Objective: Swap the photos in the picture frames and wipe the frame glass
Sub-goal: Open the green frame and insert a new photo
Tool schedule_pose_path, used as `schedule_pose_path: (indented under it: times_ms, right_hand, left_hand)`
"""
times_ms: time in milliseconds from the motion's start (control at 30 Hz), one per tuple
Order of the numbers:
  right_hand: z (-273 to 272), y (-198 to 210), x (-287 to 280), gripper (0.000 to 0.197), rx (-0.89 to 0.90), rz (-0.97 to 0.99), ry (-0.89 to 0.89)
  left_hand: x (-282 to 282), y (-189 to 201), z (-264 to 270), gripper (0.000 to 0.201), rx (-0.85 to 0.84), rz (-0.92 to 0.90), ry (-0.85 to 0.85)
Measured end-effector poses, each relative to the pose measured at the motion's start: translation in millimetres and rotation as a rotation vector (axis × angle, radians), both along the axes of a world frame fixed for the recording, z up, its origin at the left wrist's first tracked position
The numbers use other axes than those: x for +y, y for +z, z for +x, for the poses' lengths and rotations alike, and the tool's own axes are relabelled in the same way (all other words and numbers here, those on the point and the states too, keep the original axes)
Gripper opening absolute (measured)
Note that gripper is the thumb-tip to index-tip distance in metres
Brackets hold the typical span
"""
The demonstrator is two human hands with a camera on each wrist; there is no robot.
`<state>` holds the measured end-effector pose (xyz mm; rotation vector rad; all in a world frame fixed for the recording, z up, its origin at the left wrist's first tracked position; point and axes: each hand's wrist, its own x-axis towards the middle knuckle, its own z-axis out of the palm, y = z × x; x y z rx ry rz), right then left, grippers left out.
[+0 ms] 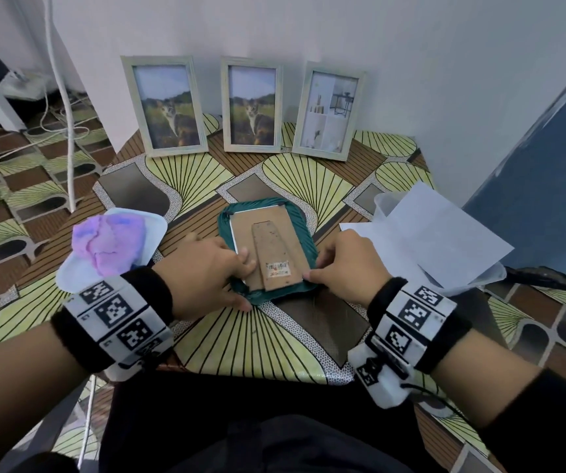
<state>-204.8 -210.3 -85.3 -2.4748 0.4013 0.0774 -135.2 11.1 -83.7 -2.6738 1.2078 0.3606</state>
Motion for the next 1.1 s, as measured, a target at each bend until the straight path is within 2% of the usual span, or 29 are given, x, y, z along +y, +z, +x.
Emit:
schedule_pose_path:
  times_ms: [200,400,633,767,867,933,1000,1100]
  right_hand:
    - [-3.0,-0.9,7.0,0.017,0.005,-0.009,0.005]
    - [-11.1,6.0,16.0,0.015,0.007,-0.163,0.025]
    - [-11.0,10.1,11.6,0.015,0.027,-0.114,0.055]
    - [-13.7,15.2,9.4,0.018,0.079,-0.055,0.209]
    - [-18.4,17.8,11.7,0.022,0.174,0.033,0.329]
    - [-19.6,17.9,11.3,0.021,0.206,0.111,0.358]
    - [-16.2,18.7,6.6,0.022,0.148,0.167,0.294]
    - [-3.2,22.0,-5.4,0.018,-0.061,0.028,0.174]
  left_hand:
    - [2.2,0.8,0.5,0.073,0.057,-0.048,0.062]
    - [5.9,3.9,-1.9,0.077,0.094,-0.109,0.089]
    - [5.0,8.5,-6.2,0.078,0.1,-0.149,0.085]
    - [2.1,10.3,-14.4,0.098,0.095,-0.132,0.084]
    - [-1.9,7.7,-18.5,0.121,0.104,-0.119,0.115]
    - [-3.5,5.4,-19.3,0.126,0.101,-0.1,0.112]
    - [-2.3,3.3,-18.9,0.122,0.092,-0.061,0.089]
    - [2.6,1.4,-16.2,0.107,0.069,-0.034,0.063]
